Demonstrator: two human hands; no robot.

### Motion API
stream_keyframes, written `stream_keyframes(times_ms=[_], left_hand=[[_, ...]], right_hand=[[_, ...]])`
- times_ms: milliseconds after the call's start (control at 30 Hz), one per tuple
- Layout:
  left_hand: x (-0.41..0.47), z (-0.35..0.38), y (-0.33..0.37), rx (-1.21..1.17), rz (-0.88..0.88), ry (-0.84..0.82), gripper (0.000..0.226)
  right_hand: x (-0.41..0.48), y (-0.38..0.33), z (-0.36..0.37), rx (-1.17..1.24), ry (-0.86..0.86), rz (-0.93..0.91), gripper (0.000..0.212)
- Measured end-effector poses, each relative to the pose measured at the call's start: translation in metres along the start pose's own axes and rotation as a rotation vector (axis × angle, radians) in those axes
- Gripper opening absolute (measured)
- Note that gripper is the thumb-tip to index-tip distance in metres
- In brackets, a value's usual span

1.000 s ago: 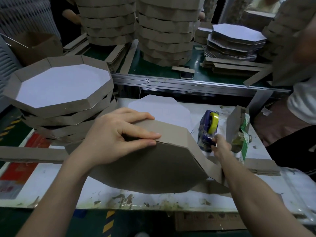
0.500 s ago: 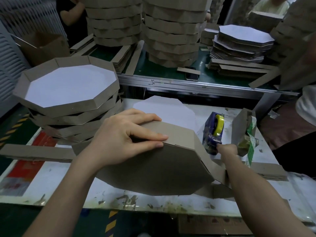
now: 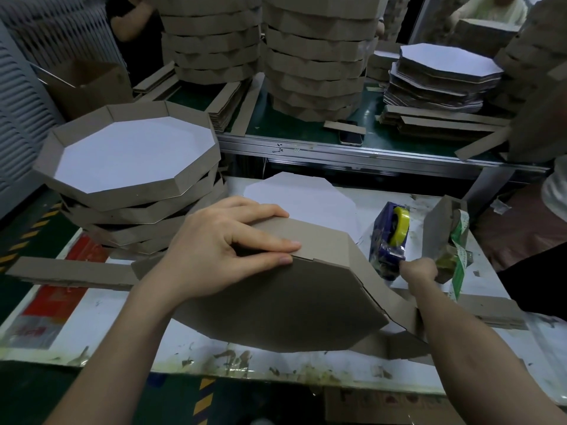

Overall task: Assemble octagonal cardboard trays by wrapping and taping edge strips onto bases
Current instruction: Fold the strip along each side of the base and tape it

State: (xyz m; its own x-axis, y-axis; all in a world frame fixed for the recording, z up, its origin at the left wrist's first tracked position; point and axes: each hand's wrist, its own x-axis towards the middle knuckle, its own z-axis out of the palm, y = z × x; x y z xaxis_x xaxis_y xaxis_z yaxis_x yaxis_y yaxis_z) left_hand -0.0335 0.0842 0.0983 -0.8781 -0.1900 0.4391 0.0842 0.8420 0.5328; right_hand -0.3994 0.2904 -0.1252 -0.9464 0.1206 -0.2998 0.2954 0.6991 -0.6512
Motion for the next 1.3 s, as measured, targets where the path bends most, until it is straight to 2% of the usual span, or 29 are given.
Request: stream_keyframes(times_ms=[133,233,333,400,533,667,800,967,1300], left_hand=[[0.000,-0.001,0.000,-0.006,0.001,-0.009,0.029],[0.003,0.000,0.001,-0.002,0.011,-0.011,0.028],[0.004,0.002,0.000,0.005,0.009,-0.010,0.027],[0.004,0.001,-0.002,-0.002,0.008,-0.002,0.027],[0.002,0.000,-0.007,-0.036,-0.003,0.016,0.027],[0.000,-0.002,-0.009,-0.037,-0.011,0.023,0.027],[0.001,-0.002,-0.010,-0.036,-0.016,0.018,0.027],[0.004,0.000,-0.010,-0.024,-0.010,0.001,0.027],[0.003,-0.002,-0.014,-0.027,-0.004,0.000,0.026]], right_hand=[[-0.001,0.008,-0.004,0.247,-0.105,0.045,0.031],[-0.007,0.010,-0.008,0.415,-0.197,0.061,0.019],[-0.009,0.011,-0.005,0.481,-0.227,0.041,0.016],[-0.007,0.014,0.001,0.454,-0.236,0.051,0.019],[-0.005,0.011,0.006,0.293,-0.173,0.095,0.043],[-0.006,0.006,0.007,0.201,-0.110,0.084,0.052],[-0.005,0.006,0.005,0.179,-0.072,0.090,0.049],[-0.006,0.004,0.001,0.137,-0.061,0.072,0.031],[-0.020,0.002,-0.005,-0.055,-0.138,0.047,0.036]])
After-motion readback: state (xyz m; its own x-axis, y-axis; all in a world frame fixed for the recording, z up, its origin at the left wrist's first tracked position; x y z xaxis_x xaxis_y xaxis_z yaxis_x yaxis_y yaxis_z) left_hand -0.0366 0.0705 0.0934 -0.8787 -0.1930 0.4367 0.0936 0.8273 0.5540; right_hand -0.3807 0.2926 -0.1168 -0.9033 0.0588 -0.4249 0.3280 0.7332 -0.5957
